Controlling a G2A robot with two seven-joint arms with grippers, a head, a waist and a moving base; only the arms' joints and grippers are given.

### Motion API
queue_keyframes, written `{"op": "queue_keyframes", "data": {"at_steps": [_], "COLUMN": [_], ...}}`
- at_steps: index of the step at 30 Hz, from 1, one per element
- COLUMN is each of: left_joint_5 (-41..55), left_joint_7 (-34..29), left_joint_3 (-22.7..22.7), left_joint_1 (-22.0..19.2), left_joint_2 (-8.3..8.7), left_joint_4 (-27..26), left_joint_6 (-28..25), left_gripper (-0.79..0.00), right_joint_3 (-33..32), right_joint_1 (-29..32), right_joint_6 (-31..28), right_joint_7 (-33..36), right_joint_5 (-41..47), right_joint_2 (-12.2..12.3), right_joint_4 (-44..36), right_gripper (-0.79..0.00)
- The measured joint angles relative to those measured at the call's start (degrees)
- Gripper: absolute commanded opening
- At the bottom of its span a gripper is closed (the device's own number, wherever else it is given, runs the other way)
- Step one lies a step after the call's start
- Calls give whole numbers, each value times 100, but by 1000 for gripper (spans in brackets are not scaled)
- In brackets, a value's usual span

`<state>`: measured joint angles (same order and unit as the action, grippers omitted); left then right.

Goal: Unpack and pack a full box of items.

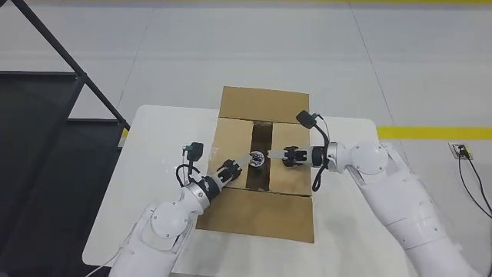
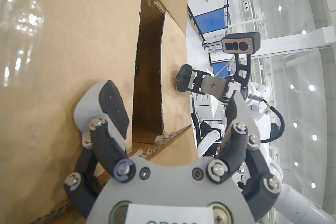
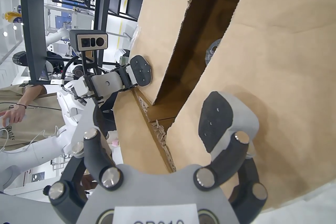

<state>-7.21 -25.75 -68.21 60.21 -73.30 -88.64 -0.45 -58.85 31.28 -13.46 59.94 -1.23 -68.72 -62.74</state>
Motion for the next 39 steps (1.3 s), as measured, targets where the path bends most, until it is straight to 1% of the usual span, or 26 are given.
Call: {"op": "queue_keyframes", "data": {"at_steps": [3,6,12,15,19,20,22,23,26,33,36,39], "left_joint_5": [53,110,262,451,674,734,851,906,774,779,791,862], "left_joint_7": [0,-19,-139,-232,-385,-432,-538,-624,-793,-783,-784,-818], "left_joint_3": [-13,-83,-379,-593,-1014,-1179,-1467,-1690,-2176,-2107,-2101,-2079], "left_joint_1": [-14,31,249,383,586,669,820,936,1168,1156,1162,1185], "left_joint_2": [-4,6,61,93,157,181,223,255,319,316,316,322], "left_joint_4": [8,-124,-586,-854,-1209,-1313,-1453,-1530,-1615,-1611,-1611,-1584], "left_joint_6": [-58,-146,-278,-355,-532,-587,-656,-694,-770,-768,-761,-673], "left_gripper": [0,0,0,0,0,0,0,0,0,0,0,0], "right_joint_3": [-9,-62,-337,-483,-667,-701,-709,-706,-704,-678,-560,-375], "right_joint_1": [-13,2,87,124,157,167,171,171,170,186,17,-325], "right_joint_6": [-13,-75,-186,-136,140,244,259,247,239,280,302,185], "right_joint_7": [5,38,81,-37,-363,-418,-425,-420,-416,-505,-849,-1300], "right_joint_5": [60,151,449,549,572,545,536,537,539,569,712,557], "right_joint_2": [-1,13,81,112,147,156,158,158,157,143,70,-27], "right_joint_4": [-6,-79,-330,-453,-570,-597,-604,-603,-601,-543,-159,433], "right_gripper": [0,0,0,0,0,0,0,0,0,0,0,0]}}
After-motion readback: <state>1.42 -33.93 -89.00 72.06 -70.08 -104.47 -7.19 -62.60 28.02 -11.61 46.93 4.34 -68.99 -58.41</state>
